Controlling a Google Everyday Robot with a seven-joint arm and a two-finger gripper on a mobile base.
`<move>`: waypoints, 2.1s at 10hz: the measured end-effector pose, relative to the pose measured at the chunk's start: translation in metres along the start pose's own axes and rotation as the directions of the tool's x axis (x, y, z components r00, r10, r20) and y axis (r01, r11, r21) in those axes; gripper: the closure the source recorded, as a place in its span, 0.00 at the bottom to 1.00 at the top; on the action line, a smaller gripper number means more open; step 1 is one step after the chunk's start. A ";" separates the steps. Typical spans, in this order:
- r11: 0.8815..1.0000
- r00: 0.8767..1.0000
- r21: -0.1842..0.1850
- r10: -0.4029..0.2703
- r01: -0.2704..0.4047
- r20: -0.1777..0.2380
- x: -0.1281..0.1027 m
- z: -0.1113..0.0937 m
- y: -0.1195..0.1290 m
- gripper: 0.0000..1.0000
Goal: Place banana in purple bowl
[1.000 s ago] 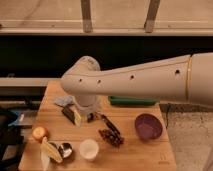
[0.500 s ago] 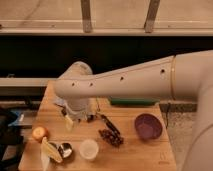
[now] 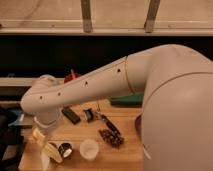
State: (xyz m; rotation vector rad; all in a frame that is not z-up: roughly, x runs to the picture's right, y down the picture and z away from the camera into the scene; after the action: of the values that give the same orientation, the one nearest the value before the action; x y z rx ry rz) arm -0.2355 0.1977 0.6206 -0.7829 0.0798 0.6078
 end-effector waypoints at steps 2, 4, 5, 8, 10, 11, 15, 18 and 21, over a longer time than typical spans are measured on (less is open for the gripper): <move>0.997 0.997 -0.009 -0.072 0.072 0.018 -0.008 0.004 0.029 0.24; 0.997 0.997 -0.002 -0.073 0.073 0.022 -0.008 0.003 0.027 0.24; 0.997 0.997 -0.003 -0.074 0.074 0.020 -0.008 0.004 0.028 0.24; 0.996 0.996 -0.013 -0.084 0.084 0.002 -0.013 0.014 0.033 0.24; 0.994 0.994 -0.017 -0.108 0.107 -0.036 -0.021 0.036 0.042 0.24; 0.994 0.993 -0.019 -0.110 0.109 -0.045 -0.023 0.043 0.042 0.24; 0.995 0.992 -0.039 -0.100 0.097 -0.079 -0.019 0.076 0.045 0.24; 0.997 0.993 -0.028 -0.072 0.070 -0.097 -0.012 0.084 0.035 0.37; 0.999 0.995 -0.016 -0.043 0.042 -0.085 -0.009 0.085 0.030 0.67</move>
State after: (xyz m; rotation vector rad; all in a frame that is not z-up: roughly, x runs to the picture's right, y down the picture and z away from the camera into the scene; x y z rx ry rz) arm -0.2716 0.2681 0.6650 -0.8222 0.1367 0.5348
